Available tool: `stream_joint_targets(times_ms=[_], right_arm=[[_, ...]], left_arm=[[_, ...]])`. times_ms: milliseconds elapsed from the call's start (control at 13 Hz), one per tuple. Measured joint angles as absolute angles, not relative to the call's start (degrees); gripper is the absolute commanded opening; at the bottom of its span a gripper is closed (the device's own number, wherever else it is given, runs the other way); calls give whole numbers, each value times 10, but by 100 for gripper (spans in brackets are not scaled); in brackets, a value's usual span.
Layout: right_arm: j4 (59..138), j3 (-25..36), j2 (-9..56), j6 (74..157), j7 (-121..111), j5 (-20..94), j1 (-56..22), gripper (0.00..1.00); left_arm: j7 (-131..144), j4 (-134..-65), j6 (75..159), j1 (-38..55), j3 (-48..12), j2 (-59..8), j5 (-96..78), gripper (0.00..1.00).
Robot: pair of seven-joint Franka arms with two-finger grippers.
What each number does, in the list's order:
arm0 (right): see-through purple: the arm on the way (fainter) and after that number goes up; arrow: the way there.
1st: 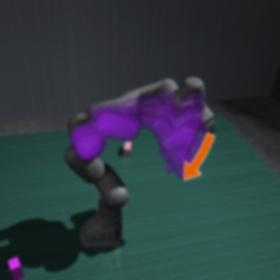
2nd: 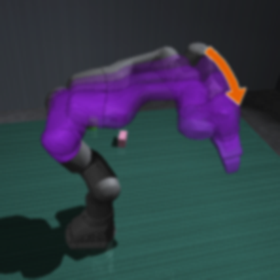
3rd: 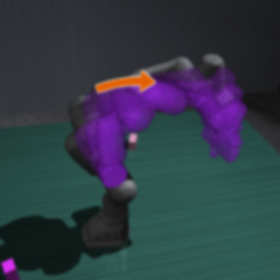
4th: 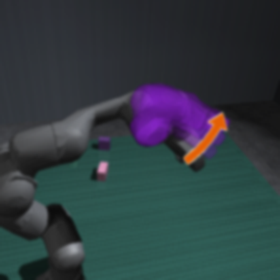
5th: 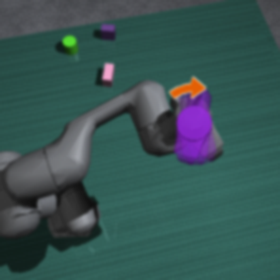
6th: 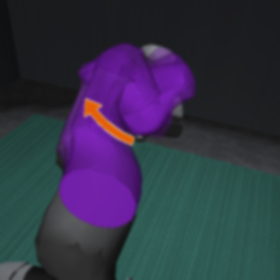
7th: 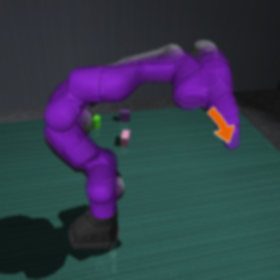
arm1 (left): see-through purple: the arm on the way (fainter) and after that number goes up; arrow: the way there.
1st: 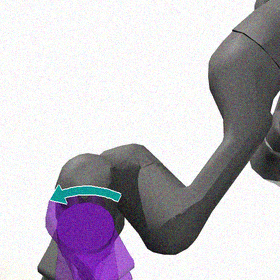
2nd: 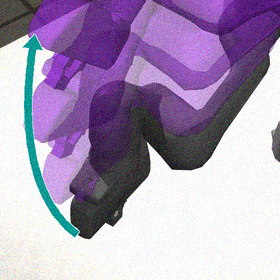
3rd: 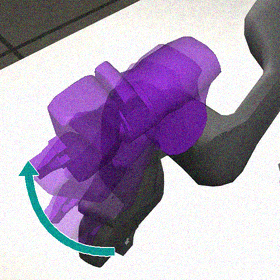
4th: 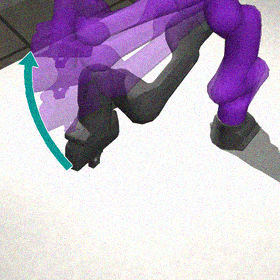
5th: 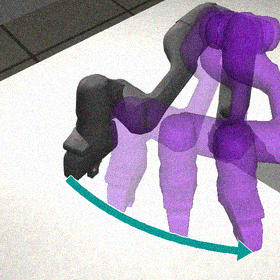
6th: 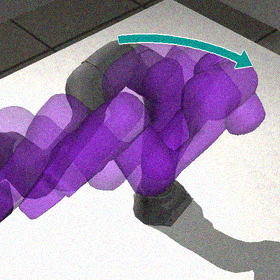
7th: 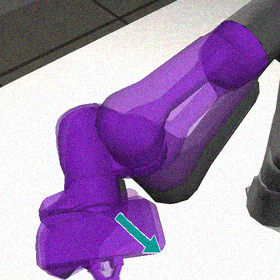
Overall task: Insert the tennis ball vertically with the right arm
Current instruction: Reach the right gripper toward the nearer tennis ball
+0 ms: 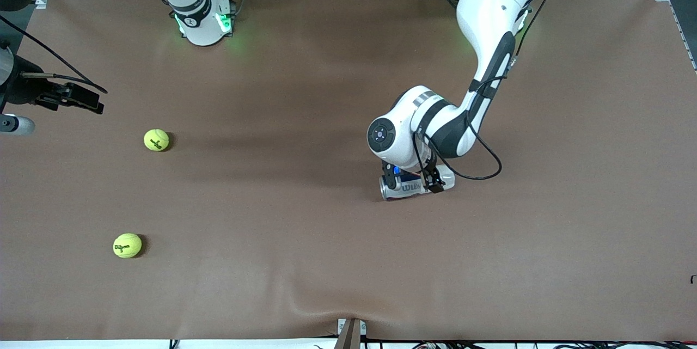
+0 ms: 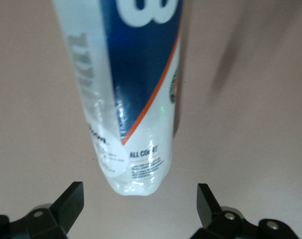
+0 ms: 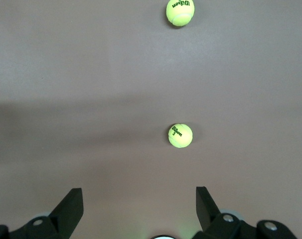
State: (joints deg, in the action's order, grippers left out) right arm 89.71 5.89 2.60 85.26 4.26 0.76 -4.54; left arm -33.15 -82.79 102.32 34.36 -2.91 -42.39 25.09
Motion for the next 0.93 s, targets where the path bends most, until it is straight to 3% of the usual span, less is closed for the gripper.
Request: stream_joint_targets(times_ms=[925], right_arm=[[901, 62, 51, 868, 43, 8, -46, 100]], left_arm=[[-364, -827, 1056, 345, -29, -456, 275, 100]])
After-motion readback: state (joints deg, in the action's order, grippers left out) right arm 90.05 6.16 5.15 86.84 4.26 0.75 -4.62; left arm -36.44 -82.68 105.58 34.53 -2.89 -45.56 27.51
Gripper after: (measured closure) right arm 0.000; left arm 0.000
